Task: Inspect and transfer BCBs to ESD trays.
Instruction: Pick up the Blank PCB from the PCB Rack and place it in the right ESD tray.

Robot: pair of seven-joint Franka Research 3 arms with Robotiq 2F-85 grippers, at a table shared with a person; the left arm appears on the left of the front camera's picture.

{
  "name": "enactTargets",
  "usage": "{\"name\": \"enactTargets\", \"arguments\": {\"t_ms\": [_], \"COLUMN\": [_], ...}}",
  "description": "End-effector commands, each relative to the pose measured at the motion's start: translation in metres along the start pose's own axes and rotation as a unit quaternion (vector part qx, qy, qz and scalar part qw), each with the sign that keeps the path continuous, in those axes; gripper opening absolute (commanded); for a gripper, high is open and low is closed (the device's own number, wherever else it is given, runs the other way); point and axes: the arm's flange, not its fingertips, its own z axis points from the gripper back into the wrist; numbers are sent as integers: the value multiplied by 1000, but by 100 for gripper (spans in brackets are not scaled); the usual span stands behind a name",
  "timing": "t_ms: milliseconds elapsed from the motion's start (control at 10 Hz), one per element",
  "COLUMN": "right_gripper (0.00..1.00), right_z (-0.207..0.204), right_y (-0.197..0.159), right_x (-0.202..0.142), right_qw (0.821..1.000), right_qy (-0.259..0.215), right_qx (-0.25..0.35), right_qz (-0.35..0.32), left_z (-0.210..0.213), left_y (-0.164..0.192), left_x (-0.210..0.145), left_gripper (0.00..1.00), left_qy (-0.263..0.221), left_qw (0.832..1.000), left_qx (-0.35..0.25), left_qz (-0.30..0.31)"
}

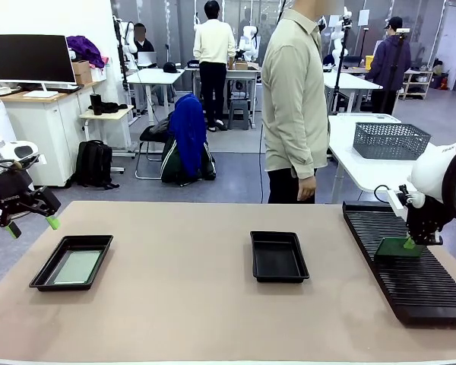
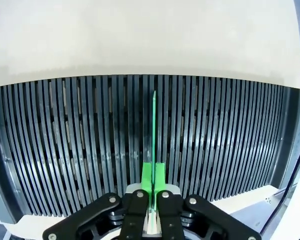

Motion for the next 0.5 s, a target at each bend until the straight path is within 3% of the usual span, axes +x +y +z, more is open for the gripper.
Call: {"name": "enactTargets", "arguments": {"t_ms": [0,400], "right_gripper": [0,2], "right_z": [0,0], "right_y": [1,0], "right_x": [0,2], "right_qw": [1000,1000], "right_qy": [-1,0], "right_qx": [0,0], "right_qz": [0,2], "left_z": [-1,-1], "left_y": [2,2], "left_x": [1,1], "left_gripper": [100,100], "left_qy": [-5,-5], "left_qw": [1000,1000], "left_qx": [-3,-3], "left_qz": [-7,-7]}}
